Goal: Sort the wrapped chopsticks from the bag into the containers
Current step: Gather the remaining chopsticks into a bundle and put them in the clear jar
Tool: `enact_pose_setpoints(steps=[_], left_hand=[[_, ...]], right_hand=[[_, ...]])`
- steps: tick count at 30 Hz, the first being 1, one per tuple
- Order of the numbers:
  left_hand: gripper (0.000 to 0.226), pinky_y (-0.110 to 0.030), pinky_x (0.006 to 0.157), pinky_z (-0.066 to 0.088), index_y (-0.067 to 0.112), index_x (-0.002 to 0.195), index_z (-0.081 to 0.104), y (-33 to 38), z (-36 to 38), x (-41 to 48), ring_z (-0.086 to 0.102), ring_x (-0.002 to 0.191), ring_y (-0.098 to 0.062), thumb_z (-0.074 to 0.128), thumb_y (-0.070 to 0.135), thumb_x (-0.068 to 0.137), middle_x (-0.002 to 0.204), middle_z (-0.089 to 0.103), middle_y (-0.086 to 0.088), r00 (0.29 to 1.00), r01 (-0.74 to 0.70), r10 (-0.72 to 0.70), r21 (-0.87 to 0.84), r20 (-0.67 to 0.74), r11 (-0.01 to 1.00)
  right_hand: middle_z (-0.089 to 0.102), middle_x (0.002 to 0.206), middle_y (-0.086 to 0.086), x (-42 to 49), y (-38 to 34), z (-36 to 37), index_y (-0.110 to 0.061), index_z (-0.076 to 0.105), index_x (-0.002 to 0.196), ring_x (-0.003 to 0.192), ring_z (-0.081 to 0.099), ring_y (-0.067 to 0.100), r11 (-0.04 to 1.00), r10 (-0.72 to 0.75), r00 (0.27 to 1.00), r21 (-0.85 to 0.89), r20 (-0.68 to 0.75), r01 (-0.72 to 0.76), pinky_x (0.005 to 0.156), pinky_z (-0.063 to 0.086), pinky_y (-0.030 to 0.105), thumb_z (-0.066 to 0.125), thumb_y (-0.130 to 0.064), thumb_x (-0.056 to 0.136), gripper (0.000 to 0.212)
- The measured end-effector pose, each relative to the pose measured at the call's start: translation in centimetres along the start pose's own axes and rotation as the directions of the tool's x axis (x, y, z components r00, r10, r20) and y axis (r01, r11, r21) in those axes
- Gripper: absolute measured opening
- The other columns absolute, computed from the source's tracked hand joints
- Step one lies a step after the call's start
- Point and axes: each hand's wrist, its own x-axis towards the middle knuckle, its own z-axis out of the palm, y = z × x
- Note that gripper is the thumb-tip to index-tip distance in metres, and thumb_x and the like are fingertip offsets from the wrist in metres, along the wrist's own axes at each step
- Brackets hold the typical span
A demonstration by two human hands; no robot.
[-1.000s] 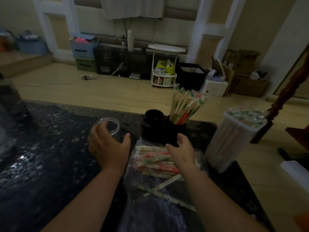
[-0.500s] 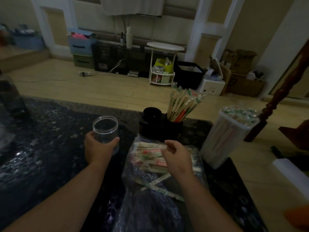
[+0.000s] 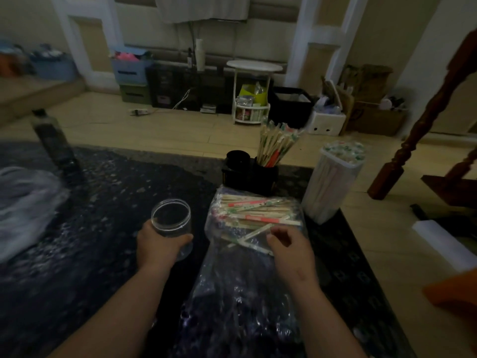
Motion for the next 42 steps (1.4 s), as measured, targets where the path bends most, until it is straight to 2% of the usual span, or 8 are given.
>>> enact_pose_setpoints(steps=[5, 9, 16, 22, 27, 33, 37, 42], left_hand=[[0.079, -0.036, 0.081, 0.053, 0.03, 0.109, 0.049, -1.5, -2.2, -2.3, 0.063, 0.096, -0.024, 0.096, 0.014, 0.048, 0.106, 0.064, -0.001, 0.996, 0.063, -0.059, -0.075, 0.065, 0.995], [0.094, -0.036, 0.087, 0.05, 0.025, 0.13, 0.046, -2.8, -3.1, -2.9, 0.06, 0.1, -0.021, 0.096, 0.022, 0.05, 0.11, 0.061, 0.003, 0.993, 0.004, -0.002, -0.01, 0.12, 1.0], [0.09, -0.033, 0.085, 0.049, 0.026, 0.121, 0.048, -2.7, -2.7, -1.8, 0.061, 0.099, -0.018, 0.097, 0.026, 0.046, 0.107, 0.062, 0.004, 0.984, -0.057, 0.053, 0.02, 0.172, 0.998], [0.089, -0.032, 0.086, 0.046, 0.023, 0.126, 0.047, -2.6, -3.0, -2.4, 0.059, 0.1, -0.019, 0.096, 0.025, 0.052, 0.11, 0.06, 0.002, 0.984, -0.082, 0.077, 0.025, 0.158, 0.996], [0.085, -0.035, 0.09, 0.047, 0.024, 0.123, 0.051, -1.7, -3.5, -2.7, 0.058, 0.105, -0.02, 0.096, 0.029, 0.05, 0.12, 0.061, 0.0, 0.978, -0.165, 0.144, 0.133, 0.151, 0.977], [0.095, -0.047, 0.098, 0.046, 0.031, 0.134, 0.045, 1.1, -4.7, -3.2, 0.053, 0.119, -0.023, 0.094, 0.037, 0.053, 0.134, 0.052, 0.001, 0.939, -0.342, 0.297, 0.372, 0.174, 0.863], [0.099, -0.047, 0.101, 0.044, 0.03, 0.138, 0.041, 1.9, -4.5, -3.5, 0.051, 0.123, -0.025, 0.093, 0.038, 0.055, 0.139, 0.048, 0.0, 0.923, -0.385, 0.335, 0.441, 0.192, 0.81], [0.104, -0.044, 0.102, 0.038, 0.028, 0.145, 0.032, 2.3, -3.7, -3.5, 0.048, 0.128, -0.025, 0.09, 0.041, 0.059, 0.146, 0.042, 0.0, 0.907, -0.42, 0.347, 0.531, 0.237, 0.736]], right_hand=[[0.064, 0.074, 0.001, -3.7, 0.1, -0.8, -0.015, 0.063, 0.077, 0.069, 0.058, 0.014, 0.999, 0.009, 0.996, -0.035, 0.085, -0.006, 0.06, 0.045, 0.024, 0.064, -0.012, 0.089, 0.012], [0.064, 0.073, 0.004, -4.9, 0.0, -0.6, -0.014, 0.062, 0.077, 0.066, 0.056, 0.013, 0.995, -0.024, 0.989, -0.087, 0.149, 0.037, 0.057, 0.044, 0.024, 0.064, -0.014, 0.089, 0.012], [0.067, 0.064, 0.007, -6.3, -1.6, -0.5, -0.011, 0.054, 0.068, 0.056, 0.062, 0.02, 0.998, -0.049, 0.917, -0.024, 0.396, 0.064, 0.053, 0.049, 0.03, 0.049, -0.02, 0.1, 0.033], [0.072, 0.089, -0.005, -7.4, -0.2, 1.1, -0.016, 0.07, 0.082, 0.073, 0.064, 0.006, 0.889, 0.003, 0.829, -0.381, 0.559, 0.254, 0.073, 0.053, 0.031, 0.054, -0.027, 0.092, 0.021], [0.037, 0.15, -0.007, -6.9, 2.5, 2.6, -0.025, 0.048, 0.142, 0.138, 0.038, 0.016, 0.834, 0.094, 0.745, -0.461, 0.66, 0.303, 0.113, 0.031, 0.027, 0.051, -0.023, 0.095, 0.048], [-0.002, 0.166, 0.004, -4.6, 7.1, 4.8, -0.018, 0.008, 0.158, 0.152, 0.008, 0.022, 0.749, 0.116, 0.887, -0.626, 0.447, 0.218, 0.123, 0.014, 0.035, 0.044, -0.023, 0.099, 0.07], [0.024, 0.159, 0.014, -1.4, 6.6, 6.0, -0.02, 0.021, 0.154, 0.138, 0.037, 0.032, 0.619, 0.024, 0.95, -0.751, 0.311, 0.23, 0.114, 0.032, 0.038, 0.045, -0.021, 0.097, 0.062], [0.013, 0.165, 0.002, 2.9, 7.0, 6.3, -0.02, 0.024, 0.155, 0.151, 0.009, 0.021, 0.505, 0.062, 0.927, -0.813, 0.37, 0.29, 0.121, 0.009, 0.034, 0.04, -0.021, 0.102, 0.055]])
